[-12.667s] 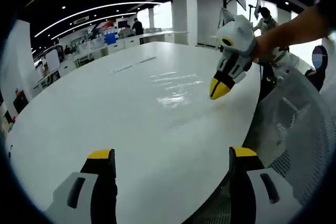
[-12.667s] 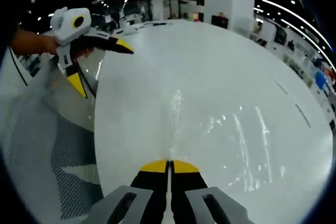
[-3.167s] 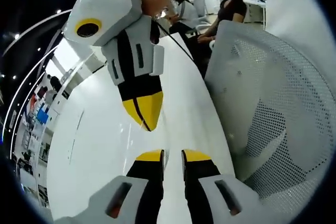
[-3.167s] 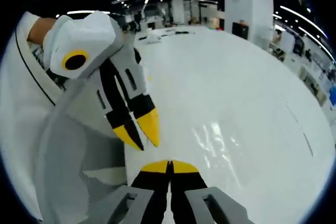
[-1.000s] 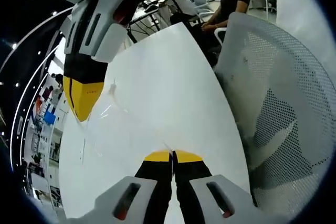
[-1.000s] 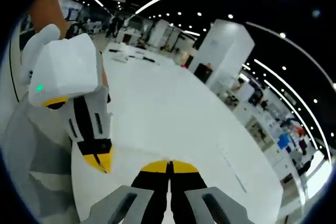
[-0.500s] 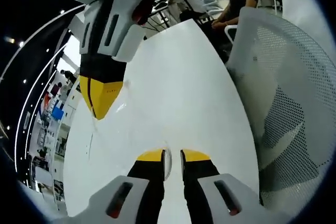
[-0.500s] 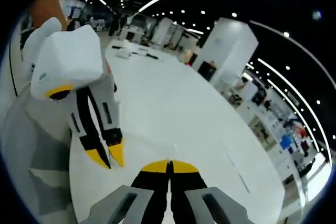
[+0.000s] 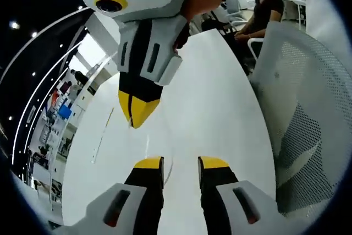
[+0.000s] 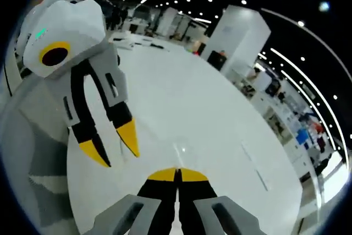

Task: Open the resealable bag by pulling the two sides of the seal apart until the entire bag opening is separated and visibly accessible.

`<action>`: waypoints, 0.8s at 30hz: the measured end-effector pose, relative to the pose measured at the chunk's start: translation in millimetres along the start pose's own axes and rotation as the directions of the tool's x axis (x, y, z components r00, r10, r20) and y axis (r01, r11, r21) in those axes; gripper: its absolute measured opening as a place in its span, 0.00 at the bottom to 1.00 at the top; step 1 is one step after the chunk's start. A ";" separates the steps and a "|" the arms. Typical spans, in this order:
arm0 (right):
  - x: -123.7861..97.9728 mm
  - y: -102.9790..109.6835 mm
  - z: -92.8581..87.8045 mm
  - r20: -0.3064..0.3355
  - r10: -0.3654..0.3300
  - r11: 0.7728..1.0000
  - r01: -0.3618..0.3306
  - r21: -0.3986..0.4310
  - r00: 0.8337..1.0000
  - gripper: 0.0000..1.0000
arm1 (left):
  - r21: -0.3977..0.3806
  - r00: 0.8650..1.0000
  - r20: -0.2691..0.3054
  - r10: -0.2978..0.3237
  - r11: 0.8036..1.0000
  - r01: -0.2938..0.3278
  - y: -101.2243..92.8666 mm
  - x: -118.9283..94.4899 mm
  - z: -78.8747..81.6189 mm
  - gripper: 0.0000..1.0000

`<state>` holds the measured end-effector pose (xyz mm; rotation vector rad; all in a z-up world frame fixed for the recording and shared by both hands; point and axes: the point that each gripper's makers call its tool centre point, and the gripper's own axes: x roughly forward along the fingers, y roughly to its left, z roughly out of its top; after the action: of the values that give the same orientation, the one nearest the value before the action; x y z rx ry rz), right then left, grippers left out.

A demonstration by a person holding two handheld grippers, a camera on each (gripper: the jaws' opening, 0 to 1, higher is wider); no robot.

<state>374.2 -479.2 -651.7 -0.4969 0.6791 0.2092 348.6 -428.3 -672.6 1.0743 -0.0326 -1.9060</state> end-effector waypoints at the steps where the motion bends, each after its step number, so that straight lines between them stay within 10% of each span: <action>1: 3.0 -2.1 -6.6 -0.015 0.001 1.000 0.000 0.017 1.000 0.00 | -0.008 1.000 0.012 0.003 1.000 -0.003 1.7 -0.8 1.9 0.23; 24: 33.7 -17.5 -53.1 -0.135 -0.027 0.999 0.024 -0.028 0.990 0.00 | -0.108 0.999 -0.016 0.037 0.993 -0.039 -0.2 -25.1 -38.4 0.21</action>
<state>376.8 -520.1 -702.5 -0.5480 0.8030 0.1615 379.9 -395.5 -679.9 1.0075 0.0572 -1.8442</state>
